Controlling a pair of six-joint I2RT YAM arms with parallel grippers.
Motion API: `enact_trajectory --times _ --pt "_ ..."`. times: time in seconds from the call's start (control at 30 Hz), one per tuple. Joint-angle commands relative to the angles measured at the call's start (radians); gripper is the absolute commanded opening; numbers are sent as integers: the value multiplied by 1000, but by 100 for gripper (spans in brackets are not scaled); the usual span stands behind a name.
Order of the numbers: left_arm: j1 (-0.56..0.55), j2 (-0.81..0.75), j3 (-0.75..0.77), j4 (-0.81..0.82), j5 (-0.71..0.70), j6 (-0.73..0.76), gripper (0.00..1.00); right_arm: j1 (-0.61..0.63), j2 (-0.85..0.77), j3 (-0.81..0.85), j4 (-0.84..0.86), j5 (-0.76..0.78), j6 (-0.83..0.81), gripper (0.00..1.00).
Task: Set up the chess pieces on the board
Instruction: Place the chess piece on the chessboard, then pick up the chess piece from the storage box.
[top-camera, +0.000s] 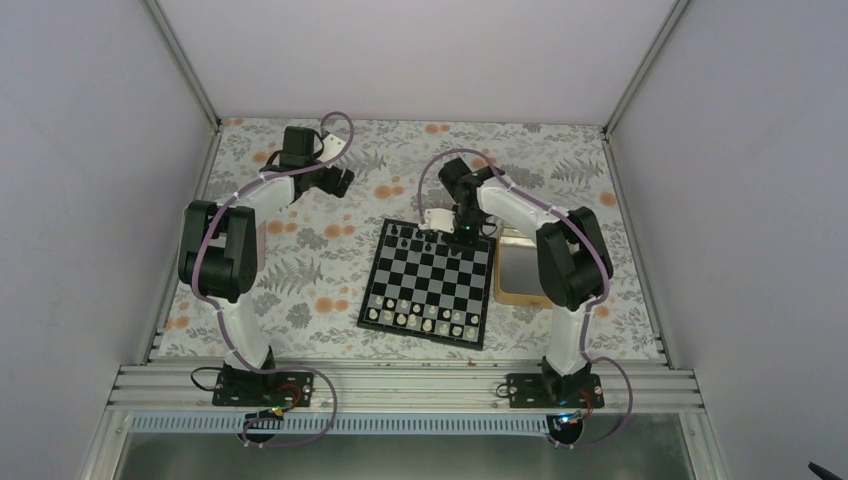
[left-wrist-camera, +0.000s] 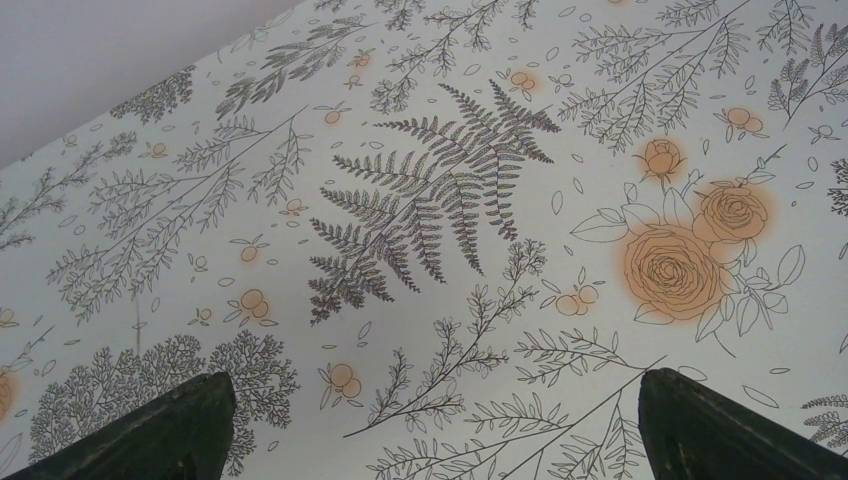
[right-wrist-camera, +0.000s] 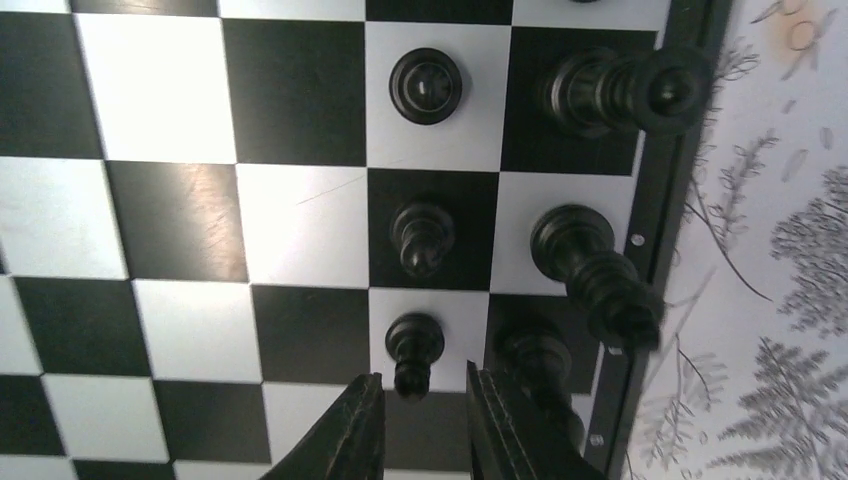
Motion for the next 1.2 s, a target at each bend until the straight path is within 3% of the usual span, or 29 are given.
enact_trajectory --times 0.0,0.1,0.27,0.5,0.83,1.17 --pt "-1 -7 2 23 6 3 100 -13 -135 35 -55 -18 -4 26" --pt "0 -9 -3 30 2 5 100 -79 -228 10 -69 43 8 27" --pt "-1 -8 2 29 7 2 100 -290 -342 -68 -94 87 -14 28" --pt "-2 -7 4 29 10 2 100 -551 -418 -251 -15 85 -67 29" --pt "-1 -15 0 34 17 -3 100 -634 -347 -395 144 128 -76 30" --pt "-1 -17 -5 37 19 -2 100 -648 -261 -402 194 160 -87 30"
